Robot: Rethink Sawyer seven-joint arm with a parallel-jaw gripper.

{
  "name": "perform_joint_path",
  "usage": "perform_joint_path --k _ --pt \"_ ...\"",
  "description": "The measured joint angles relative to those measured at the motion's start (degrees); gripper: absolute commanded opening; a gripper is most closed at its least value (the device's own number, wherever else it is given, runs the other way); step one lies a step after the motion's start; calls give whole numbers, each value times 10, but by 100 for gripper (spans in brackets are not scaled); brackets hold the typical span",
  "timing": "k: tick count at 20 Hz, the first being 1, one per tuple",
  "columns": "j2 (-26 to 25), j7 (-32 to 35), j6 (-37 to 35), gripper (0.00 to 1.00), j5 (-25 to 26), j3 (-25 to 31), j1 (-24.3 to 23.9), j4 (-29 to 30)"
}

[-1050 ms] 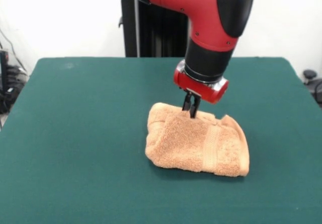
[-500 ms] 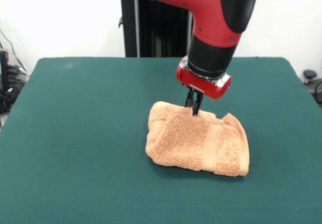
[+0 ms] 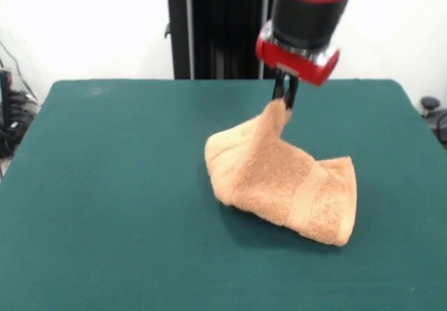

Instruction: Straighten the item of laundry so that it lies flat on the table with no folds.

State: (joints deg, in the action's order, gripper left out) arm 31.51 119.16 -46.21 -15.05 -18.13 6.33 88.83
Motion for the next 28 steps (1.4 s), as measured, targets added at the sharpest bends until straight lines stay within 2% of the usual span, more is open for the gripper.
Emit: perform_joint_path --k 4,13,28 --pt "42 0 -80 0 0 -1 -3 -2" --pt "102 0 -187 0 1 -7 -5 -15" --pt "149 0 -297 0 1 -8 -6 -59"
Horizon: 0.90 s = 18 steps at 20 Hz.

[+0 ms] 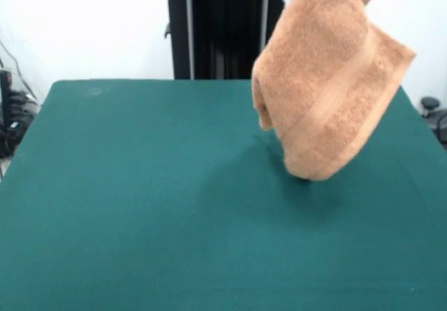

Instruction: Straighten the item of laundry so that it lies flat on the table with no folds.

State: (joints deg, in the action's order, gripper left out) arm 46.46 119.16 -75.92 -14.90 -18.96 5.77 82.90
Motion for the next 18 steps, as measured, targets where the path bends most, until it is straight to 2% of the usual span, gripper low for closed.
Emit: perform_joint_path --k 10,18 --pt "33 0 -46 0 3 -1 -1 -12" --pt "43 0 -122 0 7 -1 -26 -62"
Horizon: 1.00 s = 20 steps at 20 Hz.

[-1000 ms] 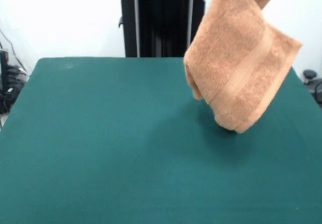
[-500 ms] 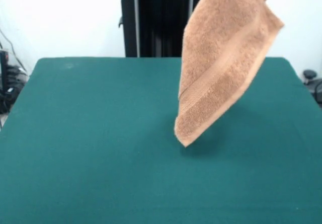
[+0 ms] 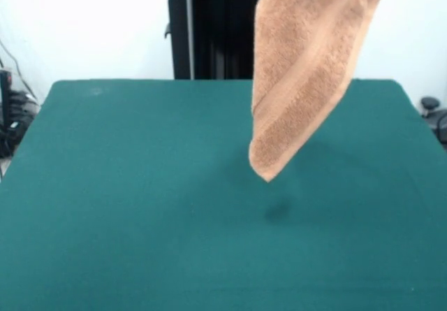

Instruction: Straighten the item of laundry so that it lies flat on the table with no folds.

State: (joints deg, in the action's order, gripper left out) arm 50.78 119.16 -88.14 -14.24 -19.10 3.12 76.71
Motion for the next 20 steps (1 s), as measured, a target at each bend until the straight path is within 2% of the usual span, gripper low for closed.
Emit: perform_joint_path --k 11,20 --pt "-2 0 -17 0 6 0 -37 -36" --pt "-4 0 -22 0 34 1 -52 -65"
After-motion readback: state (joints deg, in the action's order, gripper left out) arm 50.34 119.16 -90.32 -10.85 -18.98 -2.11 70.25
